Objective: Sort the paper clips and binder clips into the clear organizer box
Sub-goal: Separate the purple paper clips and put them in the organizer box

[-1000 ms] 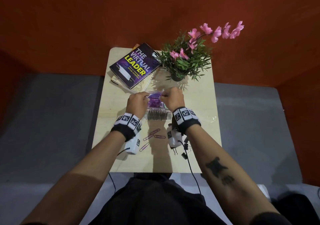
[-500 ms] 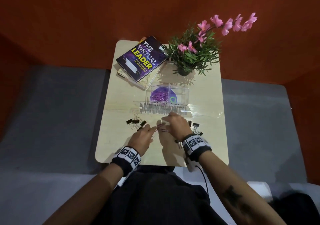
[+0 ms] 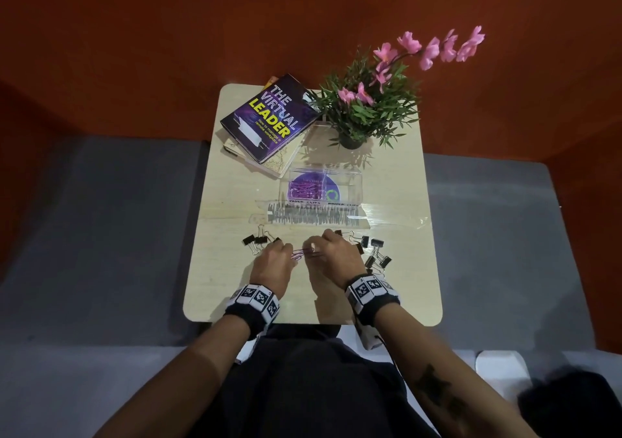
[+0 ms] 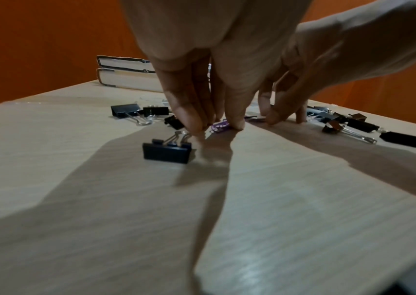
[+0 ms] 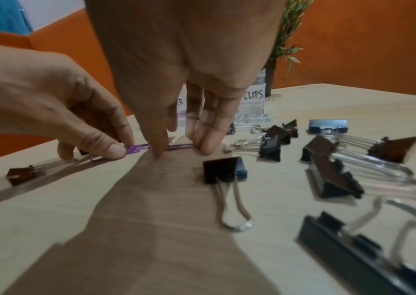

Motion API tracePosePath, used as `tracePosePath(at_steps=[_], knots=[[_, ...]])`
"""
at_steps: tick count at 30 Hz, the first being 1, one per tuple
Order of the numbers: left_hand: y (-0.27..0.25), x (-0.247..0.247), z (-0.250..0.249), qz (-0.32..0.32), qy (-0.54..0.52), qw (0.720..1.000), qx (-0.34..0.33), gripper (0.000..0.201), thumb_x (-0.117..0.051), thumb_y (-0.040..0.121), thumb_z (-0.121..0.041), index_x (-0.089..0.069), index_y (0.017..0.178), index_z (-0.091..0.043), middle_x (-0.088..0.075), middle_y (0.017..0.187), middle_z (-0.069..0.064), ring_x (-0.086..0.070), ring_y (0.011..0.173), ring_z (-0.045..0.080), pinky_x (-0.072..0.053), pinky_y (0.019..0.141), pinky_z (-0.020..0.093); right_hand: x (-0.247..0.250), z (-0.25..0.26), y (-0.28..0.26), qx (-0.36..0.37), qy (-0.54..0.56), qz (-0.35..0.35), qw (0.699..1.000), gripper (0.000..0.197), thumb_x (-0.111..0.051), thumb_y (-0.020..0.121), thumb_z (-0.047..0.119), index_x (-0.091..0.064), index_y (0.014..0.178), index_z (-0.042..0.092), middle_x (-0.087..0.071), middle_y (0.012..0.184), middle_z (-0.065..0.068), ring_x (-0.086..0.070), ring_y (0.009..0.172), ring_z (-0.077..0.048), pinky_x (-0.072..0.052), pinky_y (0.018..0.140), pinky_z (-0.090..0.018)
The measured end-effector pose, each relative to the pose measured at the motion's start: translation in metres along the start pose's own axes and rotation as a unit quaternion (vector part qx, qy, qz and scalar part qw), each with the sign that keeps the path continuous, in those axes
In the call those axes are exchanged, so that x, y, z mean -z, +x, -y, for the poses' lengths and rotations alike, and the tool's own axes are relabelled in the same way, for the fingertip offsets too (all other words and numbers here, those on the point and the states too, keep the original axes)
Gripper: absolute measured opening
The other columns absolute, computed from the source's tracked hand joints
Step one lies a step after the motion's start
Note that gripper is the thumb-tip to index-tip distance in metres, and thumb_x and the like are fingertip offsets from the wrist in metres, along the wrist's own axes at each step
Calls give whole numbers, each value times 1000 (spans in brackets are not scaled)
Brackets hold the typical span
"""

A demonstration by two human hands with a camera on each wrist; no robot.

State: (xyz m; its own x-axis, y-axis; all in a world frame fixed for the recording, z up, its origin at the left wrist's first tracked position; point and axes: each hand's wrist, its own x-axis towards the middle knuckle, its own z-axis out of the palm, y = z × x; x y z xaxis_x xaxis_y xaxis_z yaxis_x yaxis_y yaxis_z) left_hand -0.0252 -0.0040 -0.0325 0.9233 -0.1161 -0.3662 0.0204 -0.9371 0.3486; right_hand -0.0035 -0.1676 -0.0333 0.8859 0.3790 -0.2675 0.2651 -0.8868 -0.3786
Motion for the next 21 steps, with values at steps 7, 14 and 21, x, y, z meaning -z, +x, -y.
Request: tracePosePath(at_steps=[7, 14, 21], knots=[[4, 5, -8, 16, -2, 998, 61, 14, -60, 89, -19, -64, 90, -6, -64, 97, 13, -61, 87, 32, -46, 67, 38, 2, 7, 7, 28, -54, 29, 998, 12, -64, 90, 18, -67, 100, 13, -60, 90, -8, -62, 82, -31, -47, 56, -36], [10, 12, -16, 78, 34, 994, 67, 14, -59, 82, -12, -60, 90, -1, -64, 98, 20, -62, 87, 38, -41, 64, 36, 13, 4, 14, 2, -89, 102, 991, 17, -53, 91, 17, -66, 102, 18, -66, 96, -10, -62, 89, -32, -41, 64, -35], [17, 16, -19, 99, -13, 989, 111, 15, -65, 80, -13, -67, 90, -2, -67, 98, 18, -63, 90, 37, -48, 69, 37, 22, 8, 23, -65, -33, 176, 982, 12, -56, 82, 13, -65, 90, 10, -64, 96, -19, -60, 91, -36, -45, 68, -37]])
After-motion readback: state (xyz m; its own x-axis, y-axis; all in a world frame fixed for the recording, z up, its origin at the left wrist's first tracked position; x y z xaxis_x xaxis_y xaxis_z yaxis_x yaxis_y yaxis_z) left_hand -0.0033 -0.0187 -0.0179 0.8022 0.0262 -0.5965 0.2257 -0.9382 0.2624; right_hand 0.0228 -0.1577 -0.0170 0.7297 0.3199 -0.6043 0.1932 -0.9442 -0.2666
